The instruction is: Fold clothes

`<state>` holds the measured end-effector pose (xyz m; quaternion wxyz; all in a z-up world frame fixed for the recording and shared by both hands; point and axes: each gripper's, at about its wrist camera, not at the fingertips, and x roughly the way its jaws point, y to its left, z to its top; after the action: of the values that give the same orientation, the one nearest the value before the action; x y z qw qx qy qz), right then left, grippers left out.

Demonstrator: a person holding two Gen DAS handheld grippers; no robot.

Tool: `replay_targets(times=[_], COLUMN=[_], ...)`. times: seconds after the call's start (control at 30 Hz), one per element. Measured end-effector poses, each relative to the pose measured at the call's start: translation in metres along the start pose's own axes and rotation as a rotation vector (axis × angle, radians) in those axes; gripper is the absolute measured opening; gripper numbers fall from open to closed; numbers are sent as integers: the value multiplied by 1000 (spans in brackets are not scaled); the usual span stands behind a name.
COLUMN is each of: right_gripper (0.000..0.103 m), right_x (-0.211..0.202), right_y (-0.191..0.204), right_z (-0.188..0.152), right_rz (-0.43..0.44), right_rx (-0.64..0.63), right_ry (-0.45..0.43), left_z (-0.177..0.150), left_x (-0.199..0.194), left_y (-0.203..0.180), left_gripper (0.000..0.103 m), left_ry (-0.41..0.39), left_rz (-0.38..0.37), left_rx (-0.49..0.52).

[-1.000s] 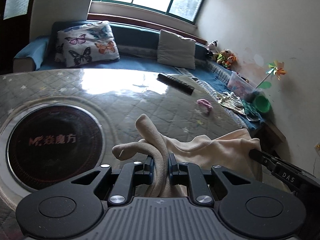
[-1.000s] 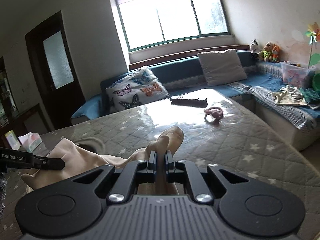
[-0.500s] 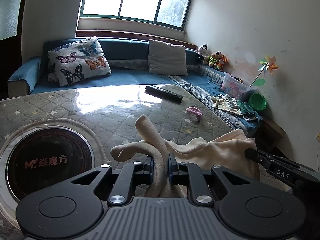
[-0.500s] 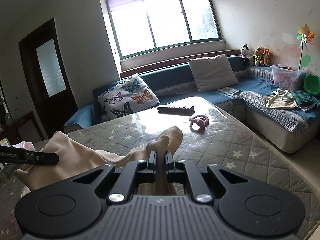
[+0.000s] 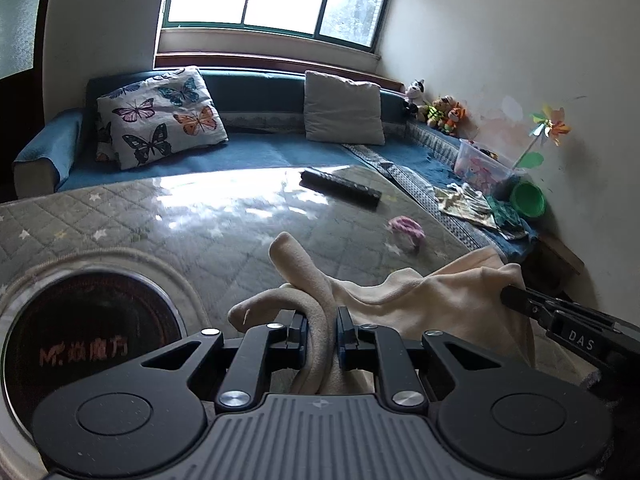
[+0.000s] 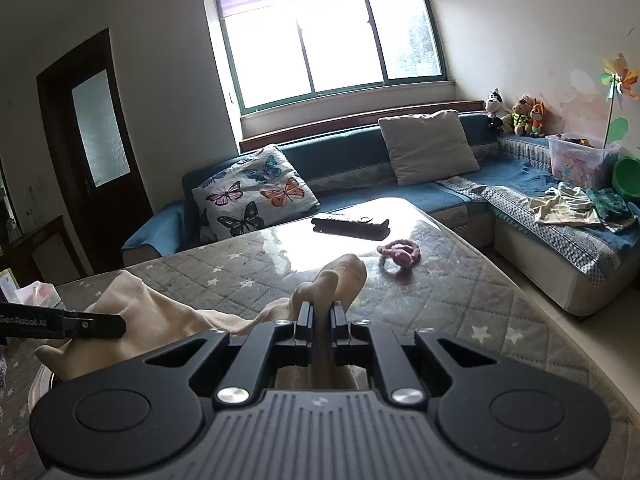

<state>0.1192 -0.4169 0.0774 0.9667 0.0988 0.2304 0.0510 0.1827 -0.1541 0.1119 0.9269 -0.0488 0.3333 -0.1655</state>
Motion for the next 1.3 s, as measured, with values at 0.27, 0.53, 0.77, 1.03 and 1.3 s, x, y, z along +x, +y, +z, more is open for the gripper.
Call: replay_targets(times=[0.27,0.53,0.77,1.03,1.3], right_gripper=[7,7,7,9,11], right_x=[41,78,74,72,49], right_y=[0,-17,-41,-56,-48], right_z=[24,3,-10,-25,-19], right_rz=[8,-13,-54,-92,-105], right_rx=[-9,8,34,61,-5], right_ry=[-18,106,161,220,186], left_z=[31,0,-14,-22,-23], left_x=[33,85,94,85,62], left_y=[18,45,72,65,58], left_gripper=[15,15,15,33,54], left_ry=[-25,190,299,303,222], left_rz=[2,-28,-104,-75,7], left_rx=[-35,-124,-239,-161,-46])
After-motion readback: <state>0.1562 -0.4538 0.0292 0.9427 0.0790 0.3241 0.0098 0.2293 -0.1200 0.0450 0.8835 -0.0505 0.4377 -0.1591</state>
